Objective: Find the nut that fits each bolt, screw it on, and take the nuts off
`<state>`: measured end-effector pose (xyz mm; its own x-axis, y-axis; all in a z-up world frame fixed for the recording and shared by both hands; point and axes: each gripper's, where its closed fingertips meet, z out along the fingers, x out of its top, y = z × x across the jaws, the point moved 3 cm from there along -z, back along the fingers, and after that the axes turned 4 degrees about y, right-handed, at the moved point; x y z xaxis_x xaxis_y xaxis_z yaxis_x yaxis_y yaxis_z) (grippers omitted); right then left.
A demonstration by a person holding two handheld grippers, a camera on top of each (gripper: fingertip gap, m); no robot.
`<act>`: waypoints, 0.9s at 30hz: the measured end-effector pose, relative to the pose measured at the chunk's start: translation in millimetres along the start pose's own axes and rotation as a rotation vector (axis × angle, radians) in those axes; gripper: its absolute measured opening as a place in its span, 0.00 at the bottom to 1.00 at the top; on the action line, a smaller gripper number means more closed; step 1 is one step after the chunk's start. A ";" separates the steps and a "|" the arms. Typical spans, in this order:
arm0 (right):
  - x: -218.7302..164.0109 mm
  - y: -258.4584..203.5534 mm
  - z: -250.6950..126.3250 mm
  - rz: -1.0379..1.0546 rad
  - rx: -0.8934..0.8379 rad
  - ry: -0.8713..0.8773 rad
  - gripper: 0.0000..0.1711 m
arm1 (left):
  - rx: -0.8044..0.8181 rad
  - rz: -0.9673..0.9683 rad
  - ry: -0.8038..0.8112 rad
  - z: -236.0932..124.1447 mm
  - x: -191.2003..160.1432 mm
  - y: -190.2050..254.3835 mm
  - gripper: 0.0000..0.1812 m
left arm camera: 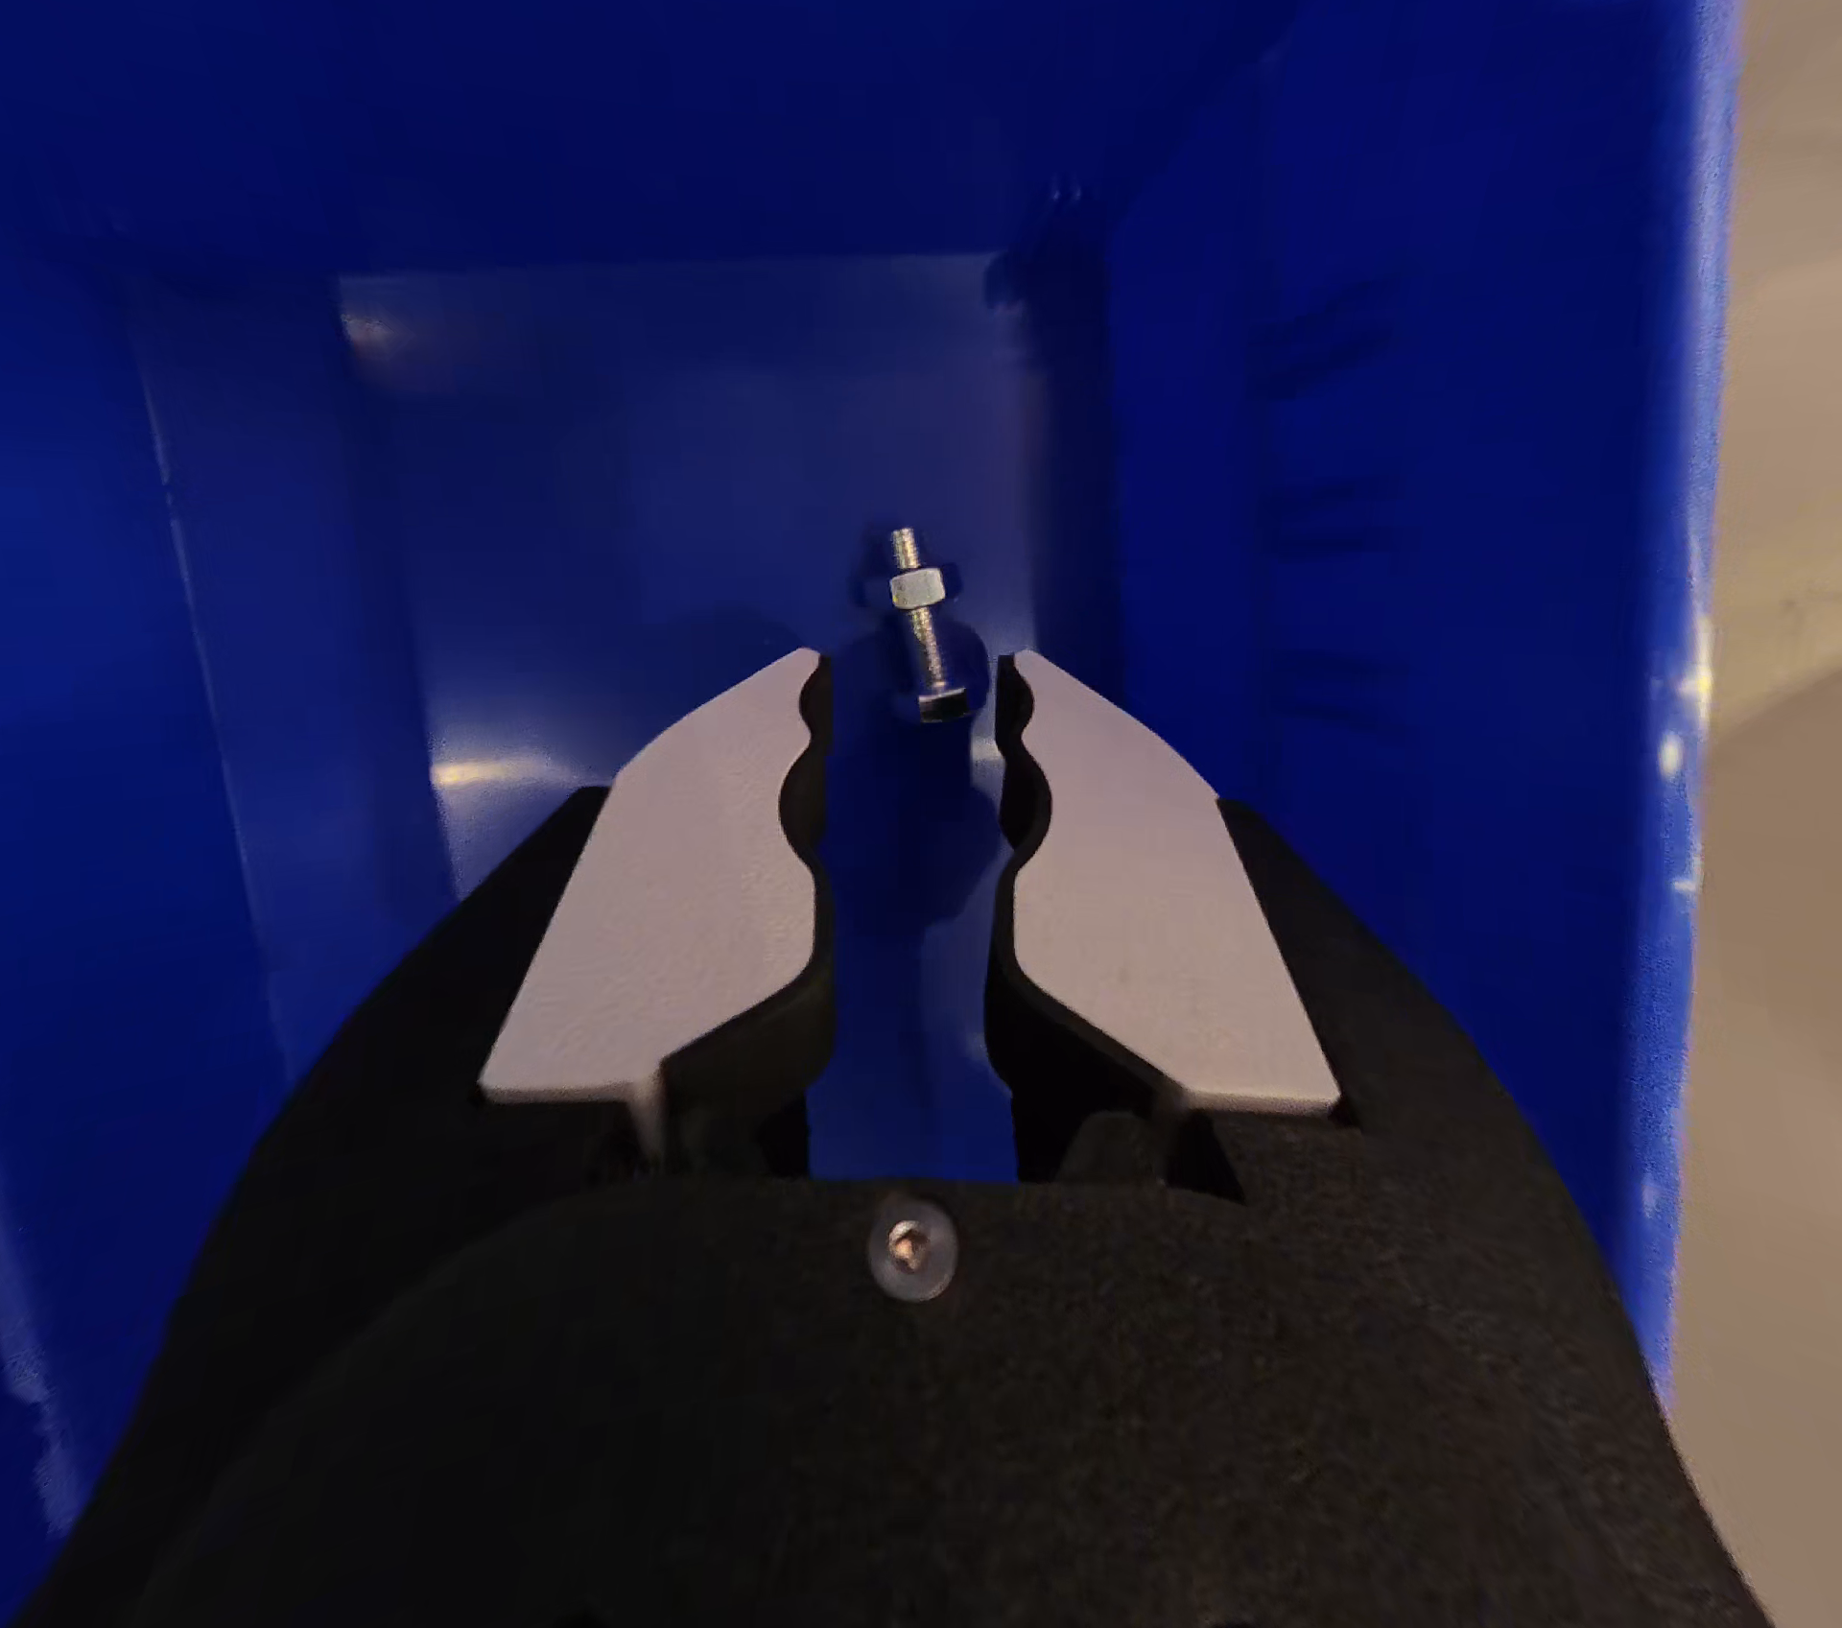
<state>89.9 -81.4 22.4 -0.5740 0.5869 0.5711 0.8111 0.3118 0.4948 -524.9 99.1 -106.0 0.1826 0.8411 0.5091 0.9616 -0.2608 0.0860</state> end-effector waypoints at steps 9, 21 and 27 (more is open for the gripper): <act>-4.3 -1.9 6.0 -0.022 0.004 -0.025 0.14 | 0.041 0.072 -0.001 14.5 0.8 -5.0 0.05; 24.8 -9.0 -0.9 0.062 0.100 0.147 0.11 | -0.165 0.062 0.668 -158.7 66.6 34.9 0.05; 19.0 24.2 0.9 0.169 0.079 0.151 0.11 | -0.206 0.246 0.700 -178.6 72.3 122.6 0.05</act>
<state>98.7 -62.0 44.5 -0.4343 0.5194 0.7359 0.9002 0.2792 0.3342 -430.5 43.3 94.4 0.1478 0.2690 0.9517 0.8399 -0.5422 0.0228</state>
